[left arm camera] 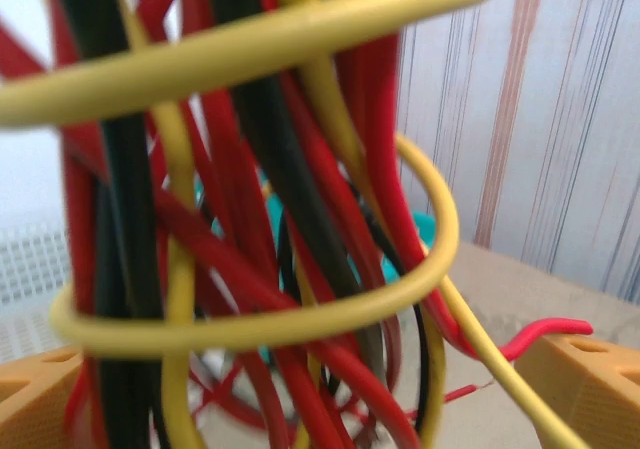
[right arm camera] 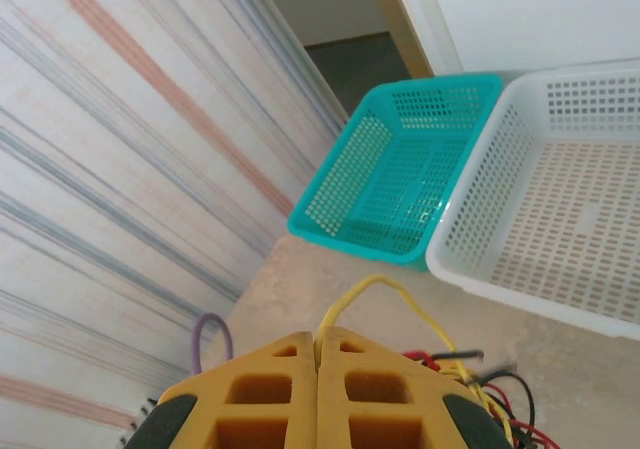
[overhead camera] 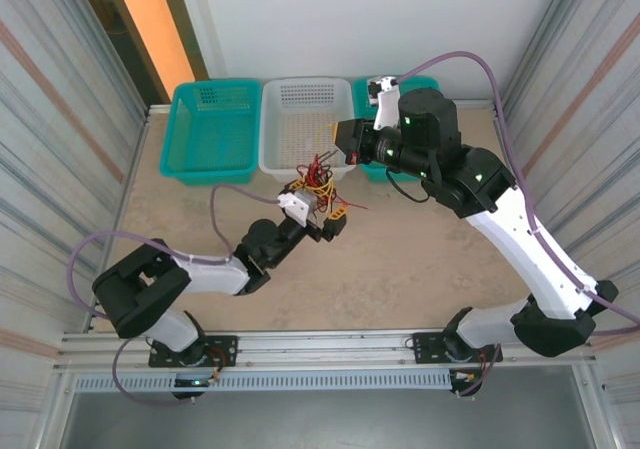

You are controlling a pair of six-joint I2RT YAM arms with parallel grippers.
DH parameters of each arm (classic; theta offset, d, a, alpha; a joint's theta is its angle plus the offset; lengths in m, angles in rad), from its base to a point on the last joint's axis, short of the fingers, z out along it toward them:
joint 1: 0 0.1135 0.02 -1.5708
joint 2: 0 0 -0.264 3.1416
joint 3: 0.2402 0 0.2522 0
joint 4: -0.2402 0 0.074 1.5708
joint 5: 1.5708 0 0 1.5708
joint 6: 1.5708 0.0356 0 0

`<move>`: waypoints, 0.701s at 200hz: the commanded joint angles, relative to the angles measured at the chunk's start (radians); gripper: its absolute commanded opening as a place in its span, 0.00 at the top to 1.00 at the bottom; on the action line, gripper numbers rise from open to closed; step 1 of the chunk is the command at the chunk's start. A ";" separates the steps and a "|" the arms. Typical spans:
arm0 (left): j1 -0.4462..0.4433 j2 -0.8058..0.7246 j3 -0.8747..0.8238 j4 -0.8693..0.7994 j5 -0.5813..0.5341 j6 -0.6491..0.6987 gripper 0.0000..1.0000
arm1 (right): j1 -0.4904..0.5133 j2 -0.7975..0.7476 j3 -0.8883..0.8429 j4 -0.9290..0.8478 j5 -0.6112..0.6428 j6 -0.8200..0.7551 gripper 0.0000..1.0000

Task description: Untangle the cables

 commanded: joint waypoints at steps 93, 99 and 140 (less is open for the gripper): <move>0.035 -0.052 0.040 0.133 0.013 -0.056 0.91 | -0.043 -0.119 -0.060 0.112 -0.036 0.078 1.00; 0.036 -0.079 0.040 0.099 0.016 -0.063 0.95 | -0.055 -0.126 -0.072 0.112 -0.032 0.084 1.00; 0.056 -0.290 0.075 -0.201 0.080 -0.113 1.00 | -0.176 -0.165 -0.199 0.099 -0.034 0.147 1.00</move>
